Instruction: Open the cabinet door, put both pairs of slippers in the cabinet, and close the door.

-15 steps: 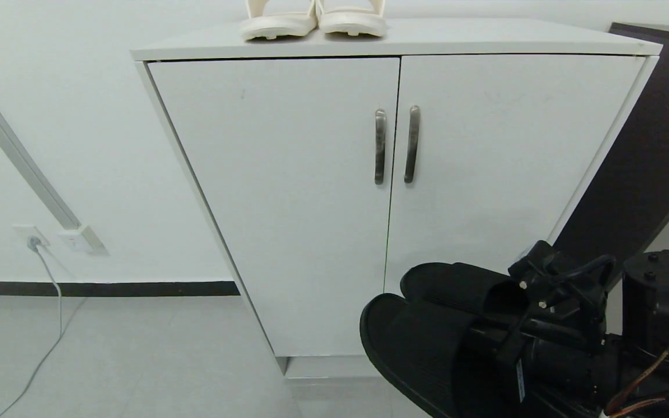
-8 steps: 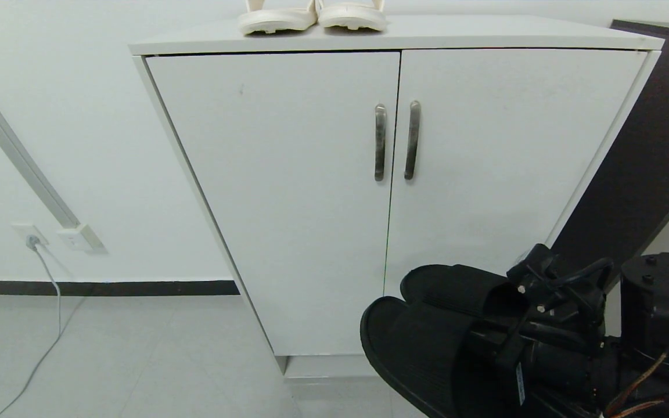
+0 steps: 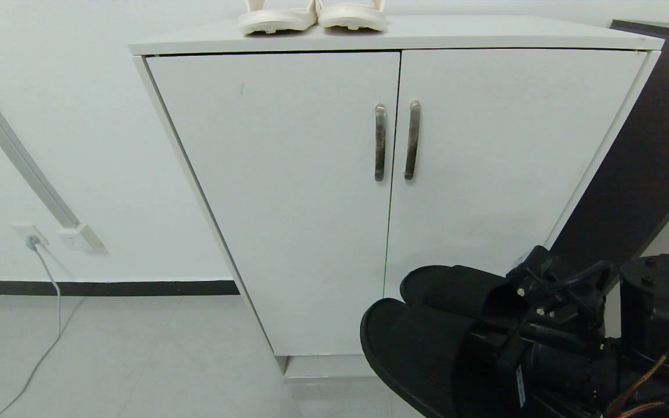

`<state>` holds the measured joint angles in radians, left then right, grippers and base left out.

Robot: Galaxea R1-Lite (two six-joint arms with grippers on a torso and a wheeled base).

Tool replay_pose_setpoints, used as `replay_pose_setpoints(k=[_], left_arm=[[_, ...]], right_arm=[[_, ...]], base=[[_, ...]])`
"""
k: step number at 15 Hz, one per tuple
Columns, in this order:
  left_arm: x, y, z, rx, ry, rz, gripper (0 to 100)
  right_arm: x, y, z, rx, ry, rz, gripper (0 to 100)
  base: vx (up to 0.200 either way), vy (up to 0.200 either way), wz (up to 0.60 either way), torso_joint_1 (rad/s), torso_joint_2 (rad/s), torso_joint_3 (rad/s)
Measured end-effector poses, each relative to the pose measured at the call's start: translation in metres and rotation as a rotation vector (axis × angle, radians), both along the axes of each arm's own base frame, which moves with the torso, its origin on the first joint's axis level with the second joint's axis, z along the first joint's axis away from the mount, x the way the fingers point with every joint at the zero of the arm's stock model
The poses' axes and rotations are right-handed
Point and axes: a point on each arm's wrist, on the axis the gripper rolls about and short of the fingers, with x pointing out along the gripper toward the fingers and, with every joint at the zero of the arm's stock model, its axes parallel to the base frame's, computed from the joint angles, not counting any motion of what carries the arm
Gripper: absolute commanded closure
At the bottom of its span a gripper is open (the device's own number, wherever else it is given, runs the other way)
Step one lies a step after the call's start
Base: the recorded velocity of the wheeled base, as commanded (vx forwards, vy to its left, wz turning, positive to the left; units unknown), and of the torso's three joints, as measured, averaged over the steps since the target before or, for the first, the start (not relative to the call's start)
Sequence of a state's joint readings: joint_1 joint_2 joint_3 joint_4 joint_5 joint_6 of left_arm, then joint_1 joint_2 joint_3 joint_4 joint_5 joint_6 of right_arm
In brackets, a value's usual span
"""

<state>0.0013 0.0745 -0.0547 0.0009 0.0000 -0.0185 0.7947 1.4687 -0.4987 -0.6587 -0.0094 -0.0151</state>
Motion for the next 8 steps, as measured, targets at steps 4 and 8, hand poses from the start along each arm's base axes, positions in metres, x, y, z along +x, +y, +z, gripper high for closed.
replay_pose_setpoints(k=[4,8], left_arm=[[0.013,-0.003,0.048,-0.049,0.034,-0.153,0],[0.057,-0.009,0.089,-0.075,0.081,-0.41,0]], right_arm=[[-0.001,0.0,0.0,0.007,-0.007,0.002,100],[-0.001,0.0,0.0,0.006,-0.007,0.003,100]], base=[[0.0,0.0,0.0,0.0,0.0,0.0],[0.0,0.0,0.0,0.0,0.0,0.0]])
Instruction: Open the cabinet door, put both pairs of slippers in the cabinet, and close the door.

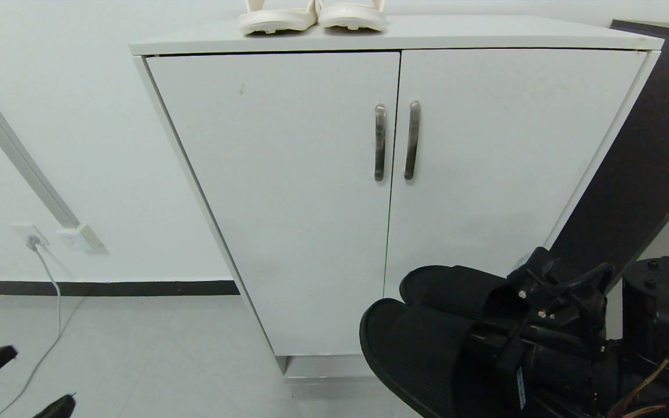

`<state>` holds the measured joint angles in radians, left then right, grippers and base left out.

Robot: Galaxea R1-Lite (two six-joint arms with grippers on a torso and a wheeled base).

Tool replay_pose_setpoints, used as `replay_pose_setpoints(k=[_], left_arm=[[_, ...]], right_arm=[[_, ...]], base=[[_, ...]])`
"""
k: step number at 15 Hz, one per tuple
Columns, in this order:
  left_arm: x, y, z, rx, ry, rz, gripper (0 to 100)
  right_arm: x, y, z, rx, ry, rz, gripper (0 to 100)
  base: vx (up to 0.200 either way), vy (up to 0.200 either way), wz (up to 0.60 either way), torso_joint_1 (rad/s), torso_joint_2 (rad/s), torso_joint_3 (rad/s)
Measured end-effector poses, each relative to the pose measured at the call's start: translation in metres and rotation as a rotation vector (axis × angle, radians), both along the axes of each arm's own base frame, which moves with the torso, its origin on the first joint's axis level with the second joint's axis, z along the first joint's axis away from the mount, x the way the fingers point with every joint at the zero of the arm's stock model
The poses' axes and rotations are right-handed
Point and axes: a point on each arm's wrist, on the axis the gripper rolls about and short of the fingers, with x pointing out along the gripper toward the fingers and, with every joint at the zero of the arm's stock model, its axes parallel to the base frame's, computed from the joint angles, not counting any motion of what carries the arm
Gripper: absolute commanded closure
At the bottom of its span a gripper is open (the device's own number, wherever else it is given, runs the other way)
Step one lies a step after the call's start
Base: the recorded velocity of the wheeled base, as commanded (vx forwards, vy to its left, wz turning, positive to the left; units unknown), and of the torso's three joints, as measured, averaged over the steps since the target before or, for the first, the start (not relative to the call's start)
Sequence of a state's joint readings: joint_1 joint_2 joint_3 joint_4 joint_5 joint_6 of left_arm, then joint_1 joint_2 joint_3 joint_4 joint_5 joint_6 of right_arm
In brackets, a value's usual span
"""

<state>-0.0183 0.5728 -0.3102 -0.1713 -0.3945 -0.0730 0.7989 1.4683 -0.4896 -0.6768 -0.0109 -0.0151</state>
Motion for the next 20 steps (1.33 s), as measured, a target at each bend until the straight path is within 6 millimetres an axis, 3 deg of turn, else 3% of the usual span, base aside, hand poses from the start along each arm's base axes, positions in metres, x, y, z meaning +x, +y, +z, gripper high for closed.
replay_pose_setpoints(k=[7,14,17,20], left_arm=[[0.065,-0.04,0.049,-0.103,0.058,-0.385,0],[0.114,-0.096,0.092,-0.115,0.046,-0.562,0],[0.141,-0.129,0.101,-0.099,-0.038,-0.603,0],[0.159,-0.175,0.101,-0.111,-0.054,-0.698,0]], right_arm=[[-0.001,0.001,0.0,0.001,0.001,0.006,100],[0.002,0.004,-0.001,0.015,-0.01,0.006,100],[0.002,0.004,-0.002,0.012,-0.007,0.006,100],[0.002,0.004,-0.004,0.008,-0.003,0.004,100]], base=[[0.0,0.0,0.0,0.0,0.0,0.0],[0.0,0.0,0.0,0.0,0.0,0.0],[0.0,0.0,0.0,0.0,0.0,0.0],[0.0,0.0,0.0,0.0,0.0,0.0]])
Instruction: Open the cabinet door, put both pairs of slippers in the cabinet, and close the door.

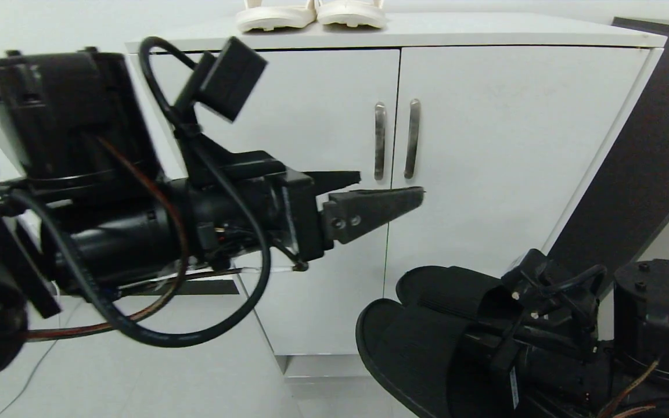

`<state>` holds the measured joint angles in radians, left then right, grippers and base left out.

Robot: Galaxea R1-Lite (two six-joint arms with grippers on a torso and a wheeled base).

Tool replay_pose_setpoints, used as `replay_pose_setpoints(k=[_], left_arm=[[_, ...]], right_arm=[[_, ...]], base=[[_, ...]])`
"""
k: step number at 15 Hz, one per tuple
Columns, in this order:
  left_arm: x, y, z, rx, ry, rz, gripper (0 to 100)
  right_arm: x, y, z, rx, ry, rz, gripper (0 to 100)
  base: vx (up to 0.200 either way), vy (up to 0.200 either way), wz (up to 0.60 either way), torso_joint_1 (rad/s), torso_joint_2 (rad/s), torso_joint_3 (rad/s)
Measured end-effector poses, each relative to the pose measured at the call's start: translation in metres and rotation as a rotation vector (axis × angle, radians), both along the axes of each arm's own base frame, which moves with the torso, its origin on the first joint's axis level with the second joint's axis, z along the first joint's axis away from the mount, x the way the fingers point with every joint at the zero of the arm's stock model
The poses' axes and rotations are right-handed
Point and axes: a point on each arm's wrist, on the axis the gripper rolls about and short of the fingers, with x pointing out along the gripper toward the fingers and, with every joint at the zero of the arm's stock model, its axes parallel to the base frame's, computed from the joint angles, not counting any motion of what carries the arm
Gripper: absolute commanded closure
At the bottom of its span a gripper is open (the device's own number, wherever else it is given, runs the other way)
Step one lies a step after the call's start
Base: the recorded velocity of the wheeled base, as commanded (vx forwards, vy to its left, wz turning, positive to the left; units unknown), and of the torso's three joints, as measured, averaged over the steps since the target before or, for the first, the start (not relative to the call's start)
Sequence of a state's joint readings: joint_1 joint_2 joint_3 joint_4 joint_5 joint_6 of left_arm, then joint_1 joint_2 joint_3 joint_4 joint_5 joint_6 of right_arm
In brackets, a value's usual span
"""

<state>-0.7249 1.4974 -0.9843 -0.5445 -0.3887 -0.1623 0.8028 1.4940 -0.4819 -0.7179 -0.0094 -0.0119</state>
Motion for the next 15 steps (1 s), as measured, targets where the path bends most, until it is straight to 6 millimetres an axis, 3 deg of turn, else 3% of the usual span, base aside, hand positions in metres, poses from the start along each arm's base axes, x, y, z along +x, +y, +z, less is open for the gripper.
replay_pose_setpoints(k=[4,7,11,15], left_arm=[[0.012,-0.033,0.001,0.0,0.078,-0.084,0],[0.023,-0.042,0.019,-0.035,0.093,-0.177,0],[0.051,-0.054,0.029,-0.069,0.064,-0.058,0],[0.065,-0.056,0.022,-0.054,0.082,0.031,0]], right_arm=[[0.001,0.0,-0.001,-0.002,0.003,-0.002,100],[0.001,0.0,-0.001,-0.003,0.003,-0.002,100],[0.001,0.0,-0.001,-0.002,0.002,-0.003,100],[0.001,0.0,-0.001,-0.002,0.001,-0.003,100]], base=[[0.0,0.0,0.0,0.0,0.0,0.0],[0.0,0.0,0.0,0.0,0.0,0.0],[0.0,0.0,0.0,0.0,0.0,0.0],[0.0,0.0,0.0,0.0,0.0,0.0]])
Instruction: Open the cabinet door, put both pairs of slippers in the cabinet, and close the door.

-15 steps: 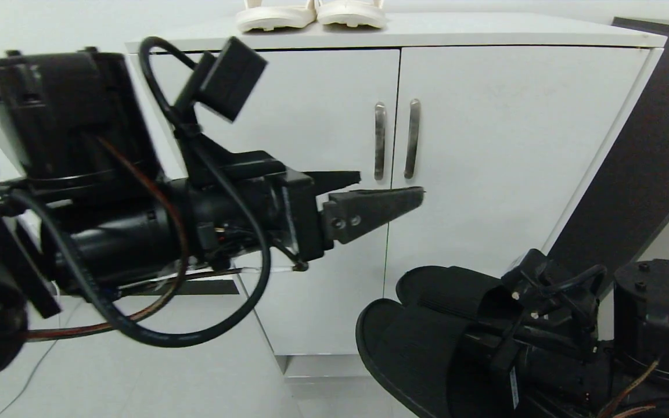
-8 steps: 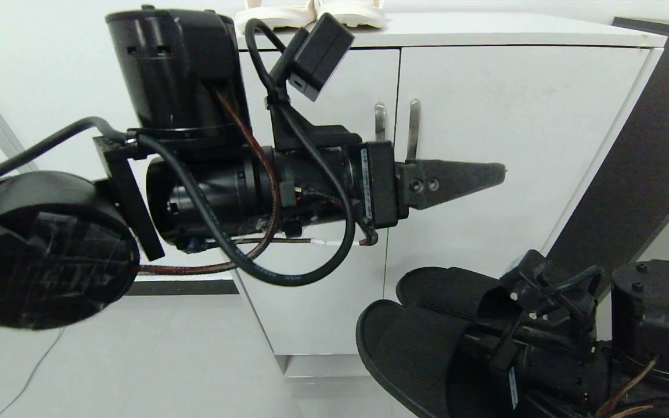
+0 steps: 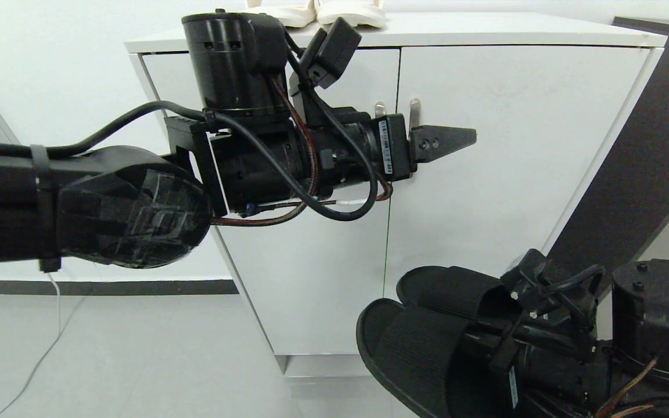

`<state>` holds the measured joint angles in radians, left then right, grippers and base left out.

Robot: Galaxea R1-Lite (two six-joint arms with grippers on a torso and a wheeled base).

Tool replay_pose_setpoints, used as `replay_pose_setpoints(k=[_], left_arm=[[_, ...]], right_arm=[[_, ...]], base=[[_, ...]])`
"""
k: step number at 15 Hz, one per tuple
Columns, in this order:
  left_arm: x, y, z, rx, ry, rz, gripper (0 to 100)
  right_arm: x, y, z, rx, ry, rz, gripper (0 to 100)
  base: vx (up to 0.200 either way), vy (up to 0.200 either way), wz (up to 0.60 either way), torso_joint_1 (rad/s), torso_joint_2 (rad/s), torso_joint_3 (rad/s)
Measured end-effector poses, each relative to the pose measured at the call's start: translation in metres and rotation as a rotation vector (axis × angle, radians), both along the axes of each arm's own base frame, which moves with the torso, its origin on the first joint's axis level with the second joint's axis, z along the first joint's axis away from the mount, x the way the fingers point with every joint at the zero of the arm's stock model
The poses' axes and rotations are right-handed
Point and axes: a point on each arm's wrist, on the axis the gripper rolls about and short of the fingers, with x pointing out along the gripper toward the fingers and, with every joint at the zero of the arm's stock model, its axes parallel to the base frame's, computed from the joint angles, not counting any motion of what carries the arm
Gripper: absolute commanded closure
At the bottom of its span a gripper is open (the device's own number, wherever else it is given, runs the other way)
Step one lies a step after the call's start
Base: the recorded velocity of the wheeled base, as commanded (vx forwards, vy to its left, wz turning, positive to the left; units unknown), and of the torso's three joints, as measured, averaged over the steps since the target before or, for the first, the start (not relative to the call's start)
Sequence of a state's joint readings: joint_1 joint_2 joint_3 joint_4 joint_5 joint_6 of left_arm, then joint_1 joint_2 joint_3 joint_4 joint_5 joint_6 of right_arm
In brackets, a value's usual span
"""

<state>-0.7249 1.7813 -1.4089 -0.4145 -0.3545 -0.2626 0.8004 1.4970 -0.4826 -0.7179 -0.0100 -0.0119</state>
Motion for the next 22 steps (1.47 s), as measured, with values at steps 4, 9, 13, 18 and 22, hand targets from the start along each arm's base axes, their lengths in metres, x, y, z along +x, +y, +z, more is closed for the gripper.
replay_pose_setpoints(k=[4,9,13,18,22], left_arm=[[0.007,-0.001,-0.001,0.001,0.0,0.062,0],[0.021,-0.008,-0.003,0.005,0.004,0.076,0],[0.029,-0.013,-0.006,0.005,0.005,0.085,100],[0.025,-0.011,-0.01,0.018,0.019,0.076,100],[0.001,-0.006,-0.014,0.037,0.037,0.044,100]], right_arm=[[0.0,0.0,0.0,-0.001,0.001,-0.001,100],[0.0,0.0,-0.001,-0.002,0.002,0.0,100],[0.0,0.0,0.0,-0.002,0.001,-0.001,100],[-0.002,-0.001,-0.001,-0.001,0.009,0.025,100],[-0.012,-0.006,-0.004,0.014,0.034,0.153,100]], base=[[0.0,0.0,0.0,0.0,0.0,0.0],[0.0,0.0,0.0,0.0,0.0,0.0],[0.0,0.0,0.0,0.0,0.0,0.0],[0.0,0.0,0.0,0.0,0.0,0.0],[0.0,0.0,0.0,0.0,0.0,0.0]])
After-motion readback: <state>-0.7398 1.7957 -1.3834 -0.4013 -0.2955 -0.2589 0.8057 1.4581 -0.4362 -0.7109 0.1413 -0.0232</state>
